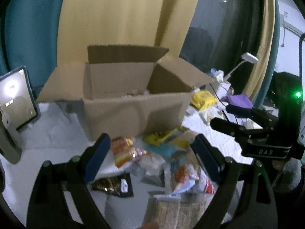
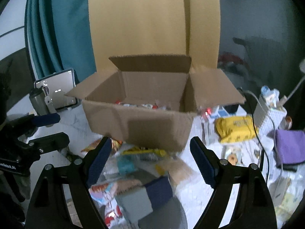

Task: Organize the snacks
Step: 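Grasp the shrimp flake bag with the left tool while the right tool grasps the blue cracker pack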

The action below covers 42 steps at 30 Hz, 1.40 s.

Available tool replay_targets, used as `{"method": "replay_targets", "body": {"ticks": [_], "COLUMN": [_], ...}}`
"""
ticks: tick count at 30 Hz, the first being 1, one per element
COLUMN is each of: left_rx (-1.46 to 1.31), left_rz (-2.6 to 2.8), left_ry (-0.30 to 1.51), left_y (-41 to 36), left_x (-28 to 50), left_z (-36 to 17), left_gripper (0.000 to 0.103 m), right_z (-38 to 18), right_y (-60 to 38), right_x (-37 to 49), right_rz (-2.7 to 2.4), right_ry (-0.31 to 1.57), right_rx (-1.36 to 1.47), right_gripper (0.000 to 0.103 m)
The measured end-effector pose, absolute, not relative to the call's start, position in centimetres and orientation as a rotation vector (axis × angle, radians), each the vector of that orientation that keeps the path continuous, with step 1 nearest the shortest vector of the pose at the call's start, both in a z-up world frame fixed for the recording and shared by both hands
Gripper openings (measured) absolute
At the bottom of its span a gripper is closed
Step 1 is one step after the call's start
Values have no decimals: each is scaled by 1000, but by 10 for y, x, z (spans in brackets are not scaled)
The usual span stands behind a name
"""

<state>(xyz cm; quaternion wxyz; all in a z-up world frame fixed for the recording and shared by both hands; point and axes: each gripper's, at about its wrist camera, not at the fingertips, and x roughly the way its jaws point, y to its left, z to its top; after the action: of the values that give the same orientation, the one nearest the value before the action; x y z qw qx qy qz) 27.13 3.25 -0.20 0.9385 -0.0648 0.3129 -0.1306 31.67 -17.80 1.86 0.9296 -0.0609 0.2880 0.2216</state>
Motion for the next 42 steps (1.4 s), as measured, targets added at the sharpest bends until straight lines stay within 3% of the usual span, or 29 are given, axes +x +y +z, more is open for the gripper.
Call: {"method": "replay_targets", "body": {"ticks": [15,35,42], "left_rx": [-142,-22,80], "left_rz": [-288,-396,-331], "left_ry": [754,904,972], "left_y": [12,-66,-78], "left_x": [260,285,295], "left_z": [-47,-76,-98], "left_gripper": [91,91,91], "right_z": [-49,-110,-111], "right_y": [-187,-267,-246], "right_x": [305,307,301], "right_rz": [467,373,416], "right_ry": [746,903,903], "right_rx": [-31,105,-10], "right_gripper": [86,86,86]}}
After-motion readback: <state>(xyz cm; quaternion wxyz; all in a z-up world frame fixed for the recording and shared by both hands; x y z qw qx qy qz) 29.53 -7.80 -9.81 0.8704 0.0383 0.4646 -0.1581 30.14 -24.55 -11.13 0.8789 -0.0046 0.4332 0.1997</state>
